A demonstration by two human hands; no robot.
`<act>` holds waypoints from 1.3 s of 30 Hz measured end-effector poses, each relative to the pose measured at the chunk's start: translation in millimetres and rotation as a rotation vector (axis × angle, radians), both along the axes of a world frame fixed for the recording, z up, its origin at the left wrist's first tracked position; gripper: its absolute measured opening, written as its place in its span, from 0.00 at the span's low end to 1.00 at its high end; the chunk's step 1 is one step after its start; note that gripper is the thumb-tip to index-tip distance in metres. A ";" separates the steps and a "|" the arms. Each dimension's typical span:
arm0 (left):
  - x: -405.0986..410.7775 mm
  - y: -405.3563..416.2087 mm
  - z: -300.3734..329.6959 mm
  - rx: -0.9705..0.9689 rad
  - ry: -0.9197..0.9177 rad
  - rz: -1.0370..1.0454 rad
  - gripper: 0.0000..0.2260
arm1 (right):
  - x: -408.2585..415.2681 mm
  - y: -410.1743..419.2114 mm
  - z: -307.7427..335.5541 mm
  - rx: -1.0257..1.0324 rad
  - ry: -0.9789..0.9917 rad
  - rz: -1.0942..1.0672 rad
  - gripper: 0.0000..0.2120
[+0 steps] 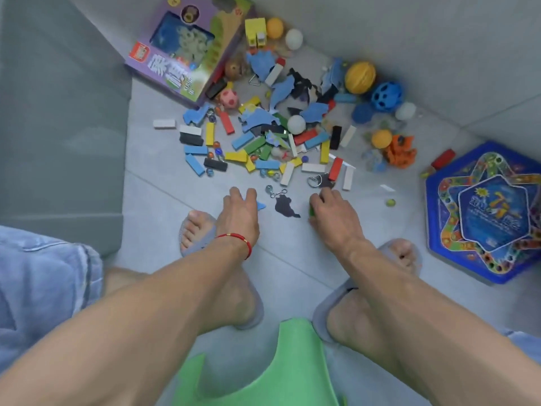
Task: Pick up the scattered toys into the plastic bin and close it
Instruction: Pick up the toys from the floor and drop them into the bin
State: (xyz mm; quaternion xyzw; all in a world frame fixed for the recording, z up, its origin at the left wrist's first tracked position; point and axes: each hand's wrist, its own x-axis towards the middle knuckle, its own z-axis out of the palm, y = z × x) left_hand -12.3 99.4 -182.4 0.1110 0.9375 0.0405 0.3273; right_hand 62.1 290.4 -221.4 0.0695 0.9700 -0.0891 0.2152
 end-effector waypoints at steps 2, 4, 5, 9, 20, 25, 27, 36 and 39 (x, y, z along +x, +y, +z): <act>-2.9 1.4 -10.7 0.008 0.002 -0.017 0.15 | 8.7 3.9 -2.0 -0.059 0.050 -0.041 0.07; -5.8 1.2 -18.6 0.016 0.000 -0.031 0.13 | 17.8 9.7 0.4 -0.141 0.127 -0.216 0.06; -6.9 1.0 -20.9 0.021 0.001 -0.033 0.12 | 20.7 14.6 3.1 -0.190 0.163 -0.376 0.08; -11.1 1.6 -23.8 0.051 0.010 -0.050 0.05 | 30.9 55.8 7.6 -0.175 0.247 -0.973 0.19; -10.2 1.0 -22.5 0.024 -0.092 -0.034 0.07 | 4.3 72.6 3.5 -0.215 0.138 -0.862 0.08; -14.4 13.1 -13.2 0.108 -0.024 0.188 0.11 | -30.4 57.5 6.5 -0.140 0.204 -0.788 0.12; -18.5 16.3 -10.3 0.150 -0.002 0.242 0.11 | -38.7 57.0 3.3 -0.135 0.172 -0.806 0.14; -29.4 35.7 -24.8 0.261 -0.015 0.302 0.14 | -20.5 52.2 -1.6 -0.283 0.056 -0.984 0.18; -27.3 39.5 -31.6 0.247 -0.002 0.306 0.11 | -5.1 49.4 3.1 -0.535 0.194 -1.210 0.12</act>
